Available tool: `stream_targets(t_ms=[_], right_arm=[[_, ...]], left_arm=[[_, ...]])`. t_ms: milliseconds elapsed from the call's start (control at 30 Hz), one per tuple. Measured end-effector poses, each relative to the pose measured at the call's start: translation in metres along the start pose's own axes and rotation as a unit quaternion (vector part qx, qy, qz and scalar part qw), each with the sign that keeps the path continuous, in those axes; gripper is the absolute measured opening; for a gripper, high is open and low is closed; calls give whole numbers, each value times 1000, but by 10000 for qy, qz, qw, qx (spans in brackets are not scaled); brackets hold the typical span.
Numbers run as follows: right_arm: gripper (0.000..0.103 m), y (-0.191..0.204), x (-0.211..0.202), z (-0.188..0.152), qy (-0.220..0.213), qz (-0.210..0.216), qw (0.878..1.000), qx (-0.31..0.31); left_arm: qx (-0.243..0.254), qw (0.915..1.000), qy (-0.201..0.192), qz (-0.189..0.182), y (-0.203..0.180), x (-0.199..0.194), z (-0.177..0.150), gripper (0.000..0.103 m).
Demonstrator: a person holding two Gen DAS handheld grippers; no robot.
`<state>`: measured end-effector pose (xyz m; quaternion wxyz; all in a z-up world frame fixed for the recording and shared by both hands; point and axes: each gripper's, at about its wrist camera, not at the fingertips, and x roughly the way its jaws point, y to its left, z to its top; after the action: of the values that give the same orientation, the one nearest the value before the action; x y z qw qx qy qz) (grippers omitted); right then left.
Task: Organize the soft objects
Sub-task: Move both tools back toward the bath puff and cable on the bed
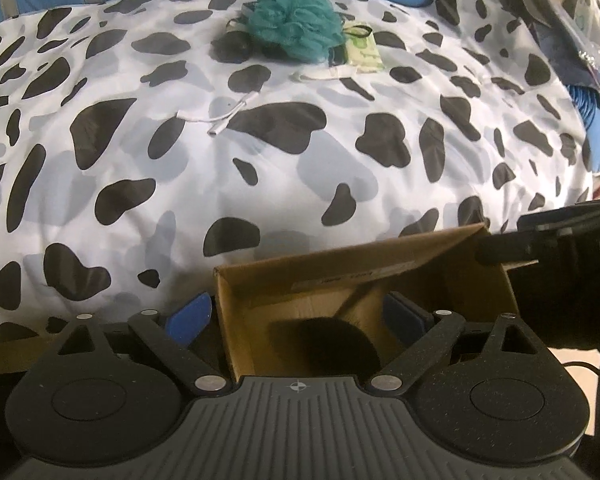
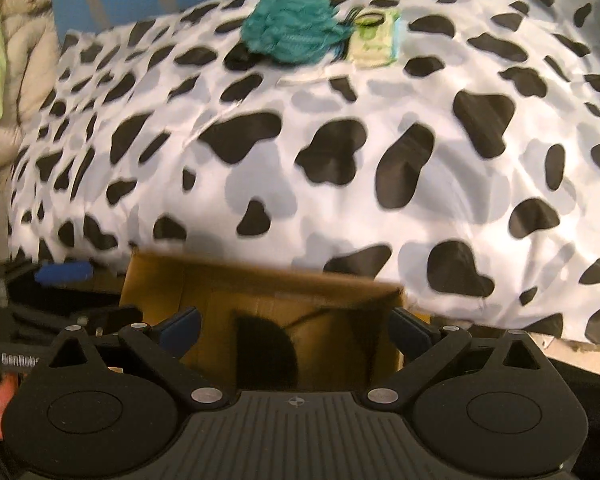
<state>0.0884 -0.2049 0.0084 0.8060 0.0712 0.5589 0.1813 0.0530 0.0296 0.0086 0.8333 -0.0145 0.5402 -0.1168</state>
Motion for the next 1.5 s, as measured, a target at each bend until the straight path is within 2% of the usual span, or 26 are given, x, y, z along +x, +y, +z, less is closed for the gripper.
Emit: stream_targets(t_ms=[233, 367, 467, 733, 900, 1100, 1333, 1500], right_arm=[[100, -5, -3, 14, -514, -274, 9983, -14], [100, -8, 2, 21, -665, -302, 9973, -92], [100, -9, 5, 27, -788, -353, 9961, -179], [100, -11, 6, 48, -1159, -419, 9918, -341], [100, -1, 9, 59, -1374, -414, 9869, -739], [100, 4, 13, 72, -1529, -530, 9798, -1172], [100, -7, 15, 88, -1592, -536, 9793, -1131], [100, -12, 19, 94, -1551, -583, 9787, -1214]], left_arm=[[139, 9990, -360, -229, -2, -6, 14, 94], [264, 9970, -733, -46, -4, -13, 23, 94], [306, 9959, -847, -37, -5, -13, 31, 94], [438, 9941, -965, 216, -3, 0, 46, 90], [475, 9913, -1106, 525, 6, 9, 54, 89], [523, 9906, -1140, 541, 22, 21, 66, 84], [692, 9897, -1085, 623, 31, 38, 81, 83], [895, 9889, -1043, 561, 33, 49, 92, 74]])
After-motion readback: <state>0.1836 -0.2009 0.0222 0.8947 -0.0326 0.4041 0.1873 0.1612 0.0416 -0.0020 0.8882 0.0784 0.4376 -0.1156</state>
